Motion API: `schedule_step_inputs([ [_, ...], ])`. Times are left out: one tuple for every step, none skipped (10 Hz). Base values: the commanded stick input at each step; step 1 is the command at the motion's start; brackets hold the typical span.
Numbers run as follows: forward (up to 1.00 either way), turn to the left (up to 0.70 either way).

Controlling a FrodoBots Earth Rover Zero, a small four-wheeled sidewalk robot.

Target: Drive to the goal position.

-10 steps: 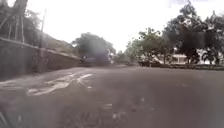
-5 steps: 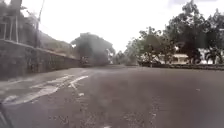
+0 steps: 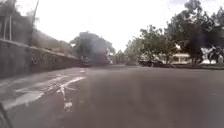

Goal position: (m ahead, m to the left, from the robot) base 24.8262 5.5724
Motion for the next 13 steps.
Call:
schedule_step_inputs([
  [1.00,0.00],
  [1.00,0.00],
  [1.00,0.00],
  [1.00,0.00],
  [1.00,0.00],
  [1.00,0.27],
  [1.00,0.17],
  [1.00,0.06],
  [1.00,0.00],
  [1.00,0.00],
  [1.00,0.00],
  [1.00,0.00],
  [1.00,0.00],
])
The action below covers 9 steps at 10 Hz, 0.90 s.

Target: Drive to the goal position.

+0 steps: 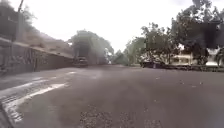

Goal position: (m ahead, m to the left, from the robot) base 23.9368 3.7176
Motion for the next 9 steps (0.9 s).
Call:
schedule_step_inputs([
  [1.00,0.00],
  [1.00,0.00],
  [1.00,0.00],
  [1.00,0.00],
  [1.00,0.00],
  [1.00,0.00],
  [1.00,0.00],
  [1.00,0.00],
  [1.00,0.00],
])
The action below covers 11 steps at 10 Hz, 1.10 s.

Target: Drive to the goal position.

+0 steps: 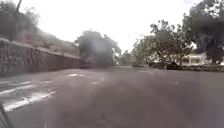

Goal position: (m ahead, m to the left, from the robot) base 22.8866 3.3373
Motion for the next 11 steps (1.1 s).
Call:
schedule_step_inputs([
  [1.00,0.00],
  [1.00,0.00],
  [1.00,0.00],
  [1.00,0.00],
  [1.00,0.00],
  [1.00,0.00],
  [1.00,0.00],
  [1.00,0.00],
  [1.00,0.00],
  [1.00,0.00],
  [1.00,0.00],
])
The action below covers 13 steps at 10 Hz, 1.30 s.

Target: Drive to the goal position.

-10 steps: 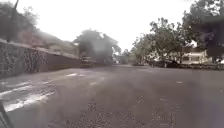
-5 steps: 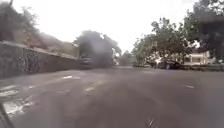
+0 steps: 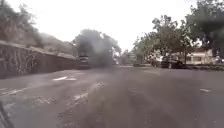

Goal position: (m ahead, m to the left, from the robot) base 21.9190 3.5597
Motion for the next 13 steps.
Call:
schedule_step_inputs([
  [1.00,0.00],
  [1.00,0.00],
  [1.00,0.00],
  [1.00,0.00],
  [1.00,0.00],
  [1.00,0.00],
  [1.00,0.00],
  [1.00,0.00],
  [1.00,0.00],
  [1.00,0.00],
  [1.00,0.00],
  [0.86,0.00],
  [0.48,0.00],
])
